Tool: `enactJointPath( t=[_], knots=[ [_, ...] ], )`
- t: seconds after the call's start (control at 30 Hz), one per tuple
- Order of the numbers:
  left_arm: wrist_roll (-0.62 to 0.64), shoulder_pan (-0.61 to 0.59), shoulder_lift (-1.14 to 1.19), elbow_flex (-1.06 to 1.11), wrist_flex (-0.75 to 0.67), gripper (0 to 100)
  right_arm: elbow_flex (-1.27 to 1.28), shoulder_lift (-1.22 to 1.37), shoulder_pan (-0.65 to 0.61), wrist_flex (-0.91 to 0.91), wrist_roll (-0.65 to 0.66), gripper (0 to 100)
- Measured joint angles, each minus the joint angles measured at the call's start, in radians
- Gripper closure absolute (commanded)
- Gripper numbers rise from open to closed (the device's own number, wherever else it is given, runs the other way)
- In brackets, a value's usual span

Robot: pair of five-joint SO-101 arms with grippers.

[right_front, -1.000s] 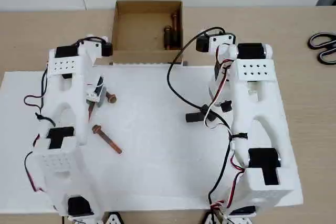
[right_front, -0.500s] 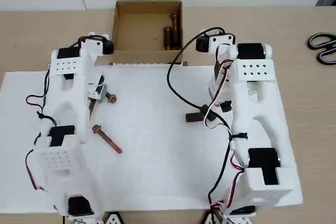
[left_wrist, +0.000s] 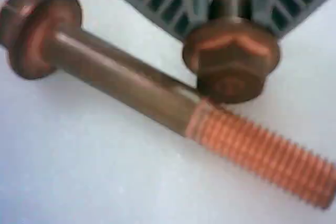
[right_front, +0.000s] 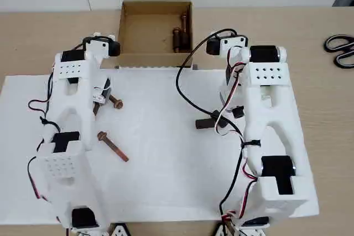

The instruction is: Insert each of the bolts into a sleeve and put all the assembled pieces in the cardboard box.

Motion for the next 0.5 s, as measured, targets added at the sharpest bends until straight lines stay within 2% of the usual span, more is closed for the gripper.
enactJointPath(
  t=[0.23,0.4,0.5],
  knots=[
    [0.0,0.0,0.023,-0.018,0.002,99,0.0,0.0,0.0,0.0,0.0,99.3],
    [0.0,-0.003,0.028,-0.018,-0.003,92,0.0,0.0,0.0,0.0,0.0,99.3],
    [-0.005,-0.008,0.037,-0.018,-0.011,91,0.0,0.0,0.0,0.0,0.0,99.3]
  ],
)
